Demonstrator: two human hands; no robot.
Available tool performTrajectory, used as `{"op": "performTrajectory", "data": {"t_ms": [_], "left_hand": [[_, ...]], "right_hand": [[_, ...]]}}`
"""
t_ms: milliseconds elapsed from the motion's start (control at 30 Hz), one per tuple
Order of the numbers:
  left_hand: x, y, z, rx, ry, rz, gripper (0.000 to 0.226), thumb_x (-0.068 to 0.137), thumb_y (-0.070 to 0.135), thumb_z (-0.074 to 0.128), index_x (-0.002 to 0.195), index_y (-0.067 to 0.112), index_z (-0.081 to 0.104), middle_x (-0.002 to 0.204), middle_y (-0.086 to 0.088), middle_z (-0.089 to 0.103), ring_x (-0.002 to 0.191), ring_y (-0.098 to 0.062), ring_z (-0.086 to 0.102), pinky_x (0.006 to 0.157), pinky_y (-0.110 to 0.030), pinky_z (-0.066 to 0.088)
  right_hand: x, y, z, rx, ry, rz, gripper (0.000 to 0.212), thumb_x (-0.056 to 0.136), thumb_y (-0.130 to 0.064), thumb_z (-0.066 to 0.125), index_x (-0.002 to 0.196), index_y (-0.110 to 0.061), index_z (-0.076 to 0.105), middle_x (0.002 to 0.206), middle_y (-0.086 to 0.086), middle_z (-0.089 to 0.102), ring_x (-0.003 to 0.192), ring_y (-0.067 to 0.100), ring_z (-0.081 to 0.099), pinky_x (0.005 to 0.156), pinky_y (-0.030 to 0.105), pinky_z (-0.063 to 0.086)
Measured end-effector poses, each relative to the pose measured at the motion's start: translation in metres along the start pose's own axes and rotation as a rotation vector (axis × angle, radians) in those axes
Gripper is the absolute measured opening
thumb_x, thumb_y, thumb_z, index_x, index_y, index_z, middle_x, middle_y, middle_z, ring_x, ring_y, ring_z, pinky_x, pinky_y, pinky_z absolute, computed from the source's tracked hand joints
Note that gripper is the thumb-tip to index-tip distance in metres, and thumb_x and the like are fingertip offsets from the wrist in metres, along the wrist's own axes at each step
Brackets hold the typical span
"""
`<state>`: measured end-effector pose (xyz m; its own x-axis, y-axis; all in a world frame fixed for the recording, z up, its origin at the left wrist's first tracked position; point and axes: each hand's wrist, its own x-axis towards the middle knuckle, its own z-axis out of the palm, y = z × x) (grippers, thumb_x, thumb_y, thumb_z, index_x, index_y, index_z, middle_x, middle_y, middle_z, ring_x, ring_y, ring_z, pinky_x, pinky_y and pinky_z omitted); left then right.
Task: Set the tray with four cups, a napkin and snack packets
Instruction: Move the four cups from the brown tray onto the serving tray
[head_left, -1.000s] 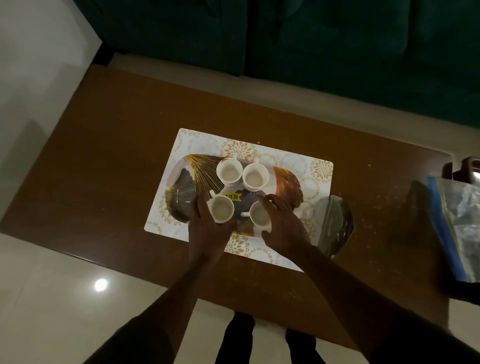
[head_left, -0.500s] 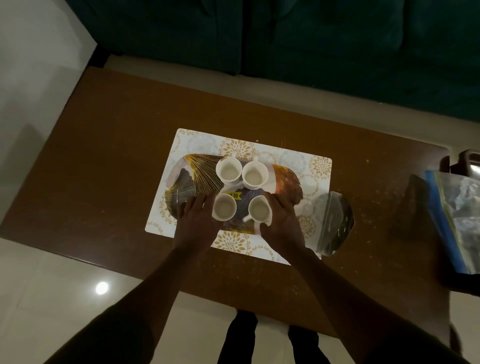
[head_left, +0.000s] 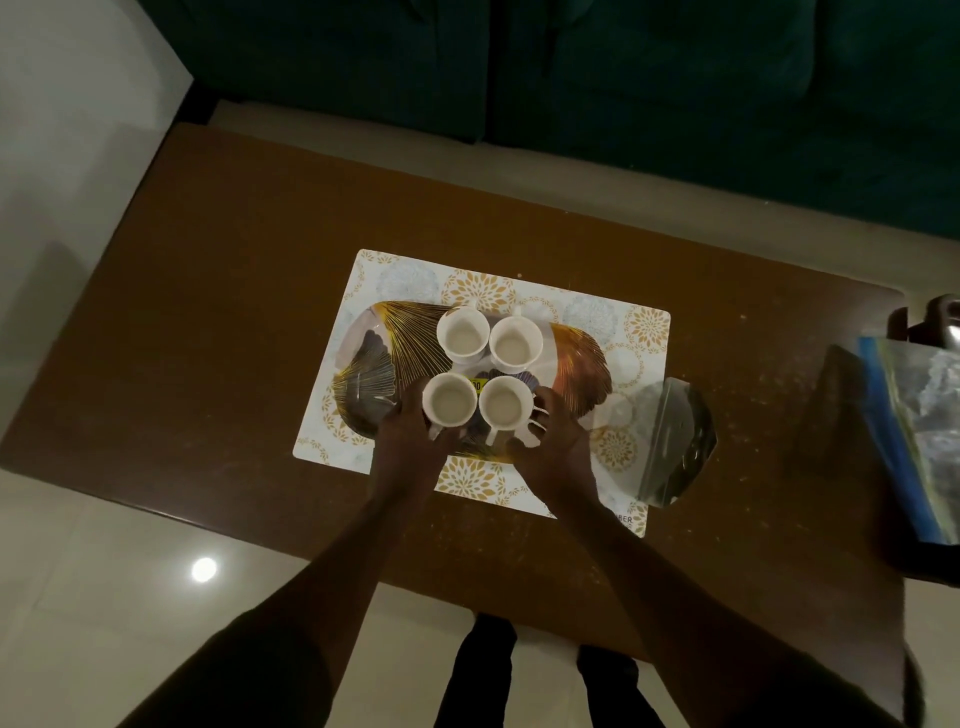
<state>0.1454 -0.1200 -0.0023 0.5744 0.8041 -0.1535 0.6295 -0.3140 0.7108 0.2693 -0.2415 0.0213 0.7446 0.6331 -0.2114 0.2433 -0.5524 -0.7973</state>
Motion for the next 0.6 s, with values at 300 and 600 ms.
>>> {"op": "performTrajectory", "data": {"t_ms": [300, 600], "left_hand": [[0.009, 0.008, -0.003, -0.038, 0.016, -0.009, 0.053, 0.083, 0.022, 0.073, 0.132, 0.019, 0.052, 0.12, -0.002, 0.068, 0.109, -0.019, 0.064, 0.089, -0.035, 0.054], [0.016, 0.008, -0.005, -0.086, 0.025, 0.016, 0.051, 0.082, 0.022, 0.075, 0.128, 0.022, 0.052, 0.114, 0.001, 0.069, 0.101, -0.014, 0.065, 0.083, -0.032, 0.055]], "right_hand": [[-0.003, -0.014, 0.012, 0.01, 0.054, 0.012, 0.064, 0.076, -0.018, 0.08, 0.13, -0.002, 0.05, 0.116, 0.014, 0.069, 0.097, 0.026, 0.071, 0.081, 0.032, 0.059], [0.003, -0.015, 0.015, 0.041, 0.076, 0.02, 0.065, 0.078, -0.017, 0.078, 0.134, -0.004, 0.048, 0.117, 0.009, 0.07, 0.097, 0.012, 0.068, 0.079, 0.016, 0.051]]}}
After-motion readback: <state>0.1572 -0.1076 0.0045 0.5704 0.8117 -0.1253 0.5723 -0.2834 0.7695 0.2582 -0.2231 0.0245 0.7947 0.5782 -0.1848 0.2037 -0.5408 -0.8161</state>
